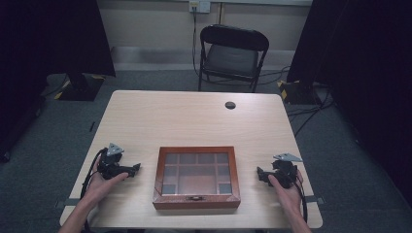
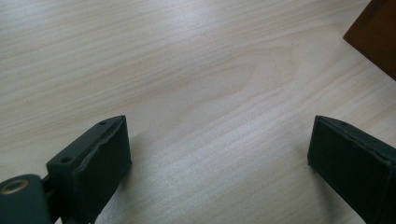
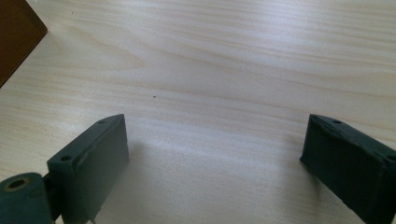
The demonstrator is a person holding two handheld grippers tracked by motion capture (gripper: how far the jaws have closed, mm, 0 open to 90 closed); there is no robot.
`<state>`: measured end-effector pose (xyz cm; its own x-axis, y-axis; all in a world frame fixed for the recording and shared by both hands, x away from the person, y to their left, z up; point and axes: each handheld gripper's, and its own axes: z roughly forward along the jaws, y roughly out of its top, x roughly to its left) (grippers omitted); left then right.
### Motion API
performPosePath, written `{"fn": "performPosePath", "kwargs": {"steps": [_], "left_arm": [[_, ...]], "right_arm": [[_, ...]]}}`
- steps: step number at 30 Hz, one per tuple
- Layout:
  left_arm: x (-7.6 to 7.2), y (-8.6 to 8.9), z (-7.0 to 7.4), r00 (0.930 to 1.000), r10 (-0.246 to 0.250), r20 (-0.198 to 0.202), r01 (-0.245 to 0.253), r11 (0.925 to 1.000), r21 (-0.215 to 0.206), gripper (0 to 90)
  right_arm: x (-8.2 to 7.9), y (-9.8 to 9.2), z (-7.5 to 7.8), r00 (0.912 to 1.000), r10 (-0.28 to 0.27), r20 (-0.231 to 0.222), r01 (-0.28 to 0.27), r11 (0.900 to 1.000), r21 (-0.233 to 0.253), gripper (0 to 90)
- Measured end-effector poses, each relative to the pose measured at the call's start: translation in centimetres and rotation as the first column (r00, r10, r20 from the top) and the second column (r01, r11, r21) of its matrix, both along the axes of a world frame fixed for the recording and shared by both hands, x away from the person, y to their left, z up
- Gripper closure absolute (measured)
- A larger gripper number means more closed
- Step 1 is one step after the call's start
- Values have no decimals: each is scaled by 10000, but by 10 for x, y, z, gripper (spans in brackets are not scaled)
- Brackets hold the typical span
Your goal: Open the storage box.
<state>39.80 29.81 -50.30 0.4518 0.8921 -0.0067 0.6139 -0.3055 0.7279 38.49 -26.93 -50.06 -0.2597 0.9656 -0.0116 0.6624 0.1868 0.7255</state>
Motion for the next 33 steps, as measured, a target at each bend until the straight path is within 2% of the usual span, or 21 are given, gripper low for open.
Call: {"fn": "performPosePath", "kwargs": {"steps": [4, 7, 10, 11, 13, 14, 16, 19, 20, 21, 22, 23, 25, 26, 27, 28, 29, 31, 32, 33], "left_arm": [[0, 1, 0, 10000, -95, -17, 95, 10000, 15, 53], [0, 1, 0, 9999, -114, -17, 114, 9999, 20, 53], [0, 1, 0, 9999, -114, -15, 114, 9999, 13, 53], [0, 1, 0, 9999, -116, -16, 116, 9999, 15, 53], [0, 1, 0, 9999, -113, -18, 113, 9999, 11, 54], [0, 1, 0, 9999, -113, -18, 113, 9999, 13, 53], [0, 1, 0, 9999, -112, -15, 112, 9999, 17, 53], [0, 1, 0, 9999, -114, -18, 114, 9999, 12, 53], [0, 1, 0, 9999, -114, -18, 114, 9999, 12, 54], [0, 1, 0, 9999, -109, -15, 109, 9999, 10, 53], [0, 1, 0, 9999, -116, -17, 116, 9999, 18, 53], [0, 1, 0, 9999, -117, -18, 117, 9999, 17, 54], [0, 1, 0, 9999, -131, -26, 131, 9999, 37, 53], [0, 1, 0, 9999, -131, -26, 131, 9999, 37, 53], [0, 1, 0, 9999, -129, -24, 129, 9999, 35, 53], [0, 1, 0, 9999, -129, -25, 129, 9999, 39, 53], [0, 1, 0, 9999, -129, -28, 129, 9999, 39, 53], [0, 1, 0, 9999, -131, -25, 131, 9999, 41, 53], [0, 1, 0, 9999, -130, -24, 130, 9999, 38, 53], [0, 1, 0, 9999, -128, -24, 128, 9999, 37, 53]], "right_arm": [[0, 0, 0, 10000, 50, -13, -50, 10000, 10, 73], [-2, 2, 1, 9992, 365, 147, -366, 9993, 77, 166], [-2, 4, 3, 9986, 531, 73, -532, 9985, 97, 186], [-3, 6, 5, 9963, 855, -25, -855, 9963, 15, 270], [-4, 6, 6, 9952, 977, -65, -976, 9950, 196, 288], [-4, 6, 9, 9922, 1219, -254, -1202, 9910, 589, 280], [-5, 7, 10, 9901, 1362, -339, -1336, 9887, 685, 282], [-7, 12, 18, 9800, 1973, -261, -1934, 9751, 1086, 339], [-7, 12, 18, 9800, 1973, -261, -1934, 9751, 1086, 339], [-9, 17, 24, 9748, 2228, -54, -2206, 9681, 1186, 331], [-9, 17, 24, 9748, 2228, -54, -2206, 9681, 1186, 331], [-11, 20, 26, 9703, 2417, 90, -2408, 9620, 1286, 335], [-14, 29, 33, 9518, 3058, 243, -3063, 9430, 1300, 365], [-14, 29, 33, 9518, 3058, 243, -3063, 9430, 1300, 365], [-14, 31, 35, 9469, 3204, 270, -3210, 9372, 1365, 365], [-16, 34, 39, 9366, 3485, 371, -3497, 9224, 1639, 392], [-16, 34, 39, 9366, 3485, 371, -3497, 9224, 1639, 392], [-18, 38, 46, 9221, 3824, 588, -3863, 9018, 1939, 415], [-18, 38, 46, 9221, 3824, 588, -3863, 9018, 1939, 415], [-20, 39, 49, 9160, 3954, 685, -4008, 8936, 2019, 425]]}}
